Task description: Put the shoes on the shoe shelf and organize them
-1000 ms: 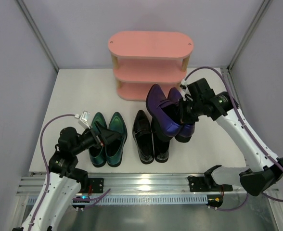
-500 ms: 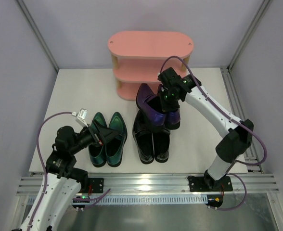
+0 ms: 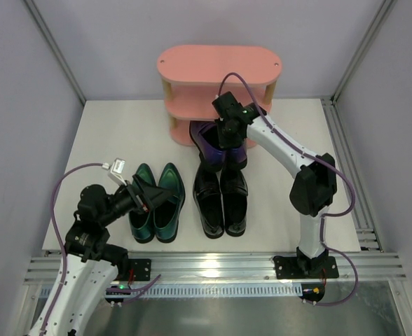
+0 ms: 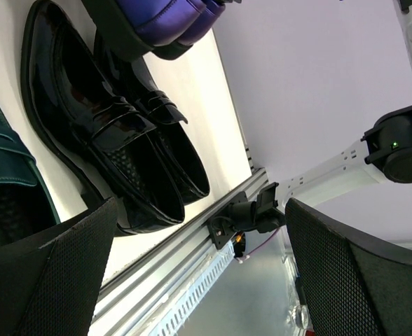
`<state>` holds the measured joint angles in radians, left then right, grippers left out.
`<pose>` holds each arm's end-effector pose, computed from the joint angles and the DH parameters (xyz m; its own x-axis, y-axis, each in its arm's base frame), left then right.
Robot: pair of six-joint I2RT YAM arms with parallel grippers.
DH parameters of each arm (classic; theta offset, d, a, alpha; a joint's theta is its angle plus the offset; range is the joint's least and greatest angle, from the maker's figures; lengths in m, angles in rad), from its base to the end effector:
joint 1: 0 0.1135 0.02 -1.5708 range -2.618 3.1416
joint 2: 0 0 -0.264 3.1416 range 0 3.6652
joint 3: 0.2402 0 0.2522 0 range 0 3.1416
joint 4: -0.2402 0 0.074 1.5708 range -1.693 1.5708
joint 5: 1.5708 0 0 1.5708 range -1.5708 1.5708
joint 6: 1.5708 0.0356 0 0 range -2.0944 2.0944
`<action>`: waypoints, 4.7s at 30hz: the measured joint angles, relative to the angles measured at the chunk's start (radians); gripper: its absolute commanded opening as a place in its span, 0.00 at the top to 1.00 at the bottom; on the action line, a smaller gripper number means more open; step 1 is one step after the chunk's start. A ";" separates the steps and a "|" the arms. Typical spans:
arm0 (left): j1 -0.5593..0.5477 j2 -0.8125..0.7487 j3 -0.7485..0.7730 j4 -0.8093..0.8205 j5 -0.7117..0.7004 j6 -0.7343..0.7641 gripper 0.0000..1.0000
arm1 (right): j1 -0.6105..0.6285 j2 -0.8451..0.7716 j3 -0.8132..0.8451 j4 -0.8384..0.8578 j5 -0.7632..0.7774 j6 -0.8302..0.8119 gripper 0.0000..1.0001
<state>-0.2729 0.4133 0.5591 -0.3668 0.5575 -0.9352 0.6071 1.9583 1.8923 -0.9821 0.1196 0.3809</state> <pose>0.1043 -0.0487 0.2916 -0.7094 -0.5106 -0.4859 0.2610 0.4501 -0.8540 0.3496 0.2377 0.3069 -0.8530 -0.1431 -0.5019 -0.2158 0.9723 0.0896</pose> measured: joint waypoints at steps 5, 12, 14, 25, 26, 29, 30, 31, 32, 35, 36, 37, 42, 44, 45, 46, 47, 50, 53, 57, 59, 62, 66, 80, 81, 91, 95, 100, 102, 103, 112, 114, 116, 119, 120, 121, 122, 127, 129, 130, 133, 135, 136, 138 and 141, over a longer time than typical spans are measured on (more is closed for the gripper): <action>0.000 -0.008 0.000 -0.008 -0.001 -0.001 0.00 | 0.000 0.002 -0.066 0.111 0.045 0.010 0.96; 0.000 -0.021 0.000 -0.011 -0.009 -0.010 0.00 | 0.004 0.001 -0.219 0.339 0.085 0.015 0.96; 0.000 -0.021 0.000 -0.012 -0.013 -0.013 0.00 | 0.004 0.001 -0.223 0.356 0.088 0.016 0.96; 0.000 -0.021 0.000 -0.012 -0.016 -0.026 0.00 | 0.009 0.018 -0.224 0.463 0.114 0.024 0.96; 0.000 -0.019 0.000 -0.012 -0.016 -0.027 0.00 | 0.009 0.020 -0.222 0.465 0.116 0.024 0.96; 0.000 -0.009 0.000 -0.011 -0.016 -0.028 0.00 | 0.009 0.038 -0.203 0.470 0.125 0.024 0.96; 0.000 -0.007 0.000 -0.011 -0.016 -0.029 0.00 | 0.009 0.043 -0.199 0.477 0.129 0.023 0.96; 0.000 -0.004 0.000 -0.012 -0.016 -0.030 0.00 | 0.009 0.047 -0.196 0.481 0.132 0.023 0.96; 0.000 -0.003 0.000 -0.011 -0.016 -0.031 0.00 | 0.009 0.051 -0.195 0.485 0.135 0.023 0.96; 0.000 -0.003 0.000 -0.011 -0.016 -0.031 0.00 | 0.009 0.053 -0.195 0.494 0.142 0.026 0.96; 0.000 -0.003 0.000 -0.011 -0.016 -0.031 0.00 | 0.009 0.054 -0.195 0.496 0.144 0.026 0.96; 0.000 -0.003 0.000 -0.011 -0.016 -0.031 0.00 | 0.009 0.054 -0.195 0.496 0.147 0.026 0.96; 0.000 -0.003 0.000 -0.012 -0.016 -0.034 0.00 | 0.009 0.060 -0.195 0.512 0.171 0.028 0.96; 0.000 -0.005 0.000 -0.011 -0.016 -0.035 0.00 | 0.009 0.063 -0.195 0.522 0.182 0.031 0.96; 0.000 -0.006 0.000 -0.011 -0.016 -0.035 0.01 | 0.008 0.065 -0.195 0.527 0.188 0.032 0.96; 0.000 -0.008 0.000 -0.011 -0.016 -0.035 0.00 | 0.007 0.066 -0.195 0.533 0.193 0.035 0.96; 0.000 -0.011 0.000 -0.012 -0.016 -0.035 0.00 | 0.007 0.067 -0.197 0.540 0.196 0.037 0.96; 0.000 -0.018 0.000 -0.012 -0.015 -0.038 0.00 | 0.004 0.067 -0.208 0.570 0.200 0.050 0.96; 0.000 -0.019 0.000 -0.012 -0.015 -0.047 0.00 | -0.001 0.068 -0.208 0.575 0.196 0.069 0.96; 0.000 -0.022 0.000 -0.012 -0.015 -0.053 0.00 | -0.007 0.079 -0.206 0.586 0.195 0.095 0.95; 0.000 -0.027 0.000 -0.012 -0.015 -0.053 0.00 | -0.010 0.093 -0.196 0.586 0.196 0.100 0.95; 0.000 -0.032 0.000 -0.012 -0.015 -0.053 0.00 | -0.012 0.122 -0.176 0.587 0.201 0.105 0.95; 0.000 -0.034 0.000 -0.013 -0.015 -0.053 0.00 | -0.018 0.162 -0.148 0.597 0.198 0.104 0.95; 0.000 -0.034 0.000 -0.013 -0.015 -0.057 0.00 | -0.026 0.178 -0.134 0.592 0.186 0.092 0.67; 0.000 -0.034 0.000 -0.013 -0.015 -0.057 0.00 | -0.027 0.178 -0.133 0.592 0.188 0.092 0.57; 0.000 -0.028 -0.003 -0.008 -0.015 -0.060 0.00 | -0.047 0.173 -0.106 0.622 0.192 0.076 0.18; 0.000 -0.011 -0.017 0.000 -0.016 -0.061 0.00 | -0.048 0.138 -0.134 0.632 0.192 0.066 0.18; 0.000 0.038 -0.023 0.027 -0.048 -0.060 0.00 | -0.060 -0.035 -0.257 0.695 0.193 0.067 0.18; 0.000 0.069 -0.023 0.047 -0.067 -0.060 0.00 | -0.067 -0.130 -0.302 0.722 0.192 0.068 0.18; 0.000 0.087 -0.023 0.059 -0.075 -0.060 0.00 | -0.069 -0.168 -0.317 0.728 0.192 0.068 0.18; 0.000 0.240 -0.023 0.147 -0.095 -0.060 0.01 | -0.048 -0.438 -0.580 0.698 0.151 0.074 0.17; 0.000 0.234 -0.023 0.150 -0.097 -0.060 0.01 | 0.002 -0.492 -0.693 0.659 0.152 0.080 0.17; 0.000 0.219 -0.023 0.150 -0.099 -0.059 0.01 | 0.091 -0.562 -0.806 0.599 0.154 0.103 0.17; 0.000 0.190 -0.023 0.146 -0.105 -0.055 0.01 | 0.222 -0.705 -0.965 0.534 0.176 0.157 0.17; 0.000 0.181 -0.023 0.146 -0.105 -0.054 0.01 | 0.267 -0.752 -1.002 0.517 0.179 0.179 0.17; 0.000 0.172 -0.023 0.145 -0.105 -0.053 0.01 | 0.307 -0.798 -1.032 0.494 0.183 0.201 0.17; 0.000 0.165 -0.024 0.145 -0.105 -0.053 0.01 | 0.330 -0.833 -1.053 0.480 0.187 0.222 0.17; 0.000 0.141 -0.040 0.145 -0.106 -0.054 0.01 | 0.409 -0.864 -1.091 0.462 0.237 0.315 0.17; 0.000 0.138 -0.051 0.145 -0.106 -0.056 0.01 | 0.428 -0.808 -1.091 0.464 0.245 0.339 0.17; 0.000 0.138 -0.056 0.145 -0.106 -0.057 0.01 | 0.435 -0.779 -1.091 0.469 0.245 0.346 0.17; 0.000 0.136 -0.064 0.140 -0.106 -0.057 0.01 | 0.451 -0.677 -1.089 0.481 0.245 0.366 0.17; 0.000 0.134 -0.066 0.136 -0.105 -0.057 0.01 | 0.454 -0.613 -1.064 0.476 0.253 0.381 0.19; 0.000 0.131 -0.066 0.134 -0.105 -0.057 0.01 | 0.455 -0.581 -1.045 0.474 0.258 0.389 0.22; 0.000 0.124 -0.066 0.132 -0.105 -0.057 0.01 | 0.456 -0.521 -1.004 0.470 0.269 0.403 0.31; 0.000 0.110 -0.070 0.130 -0.106 -0.057 0.01 | 0.457 -0.455 -0.970 0.467 0.275 0.413 0.68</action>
<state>-0.2729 0.5232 0.4892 -0.2367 0.4519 -0.9924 1.0637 1.5036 0.9222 -0.5152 0.3946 0.7940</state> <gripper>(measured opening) 0.993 0.538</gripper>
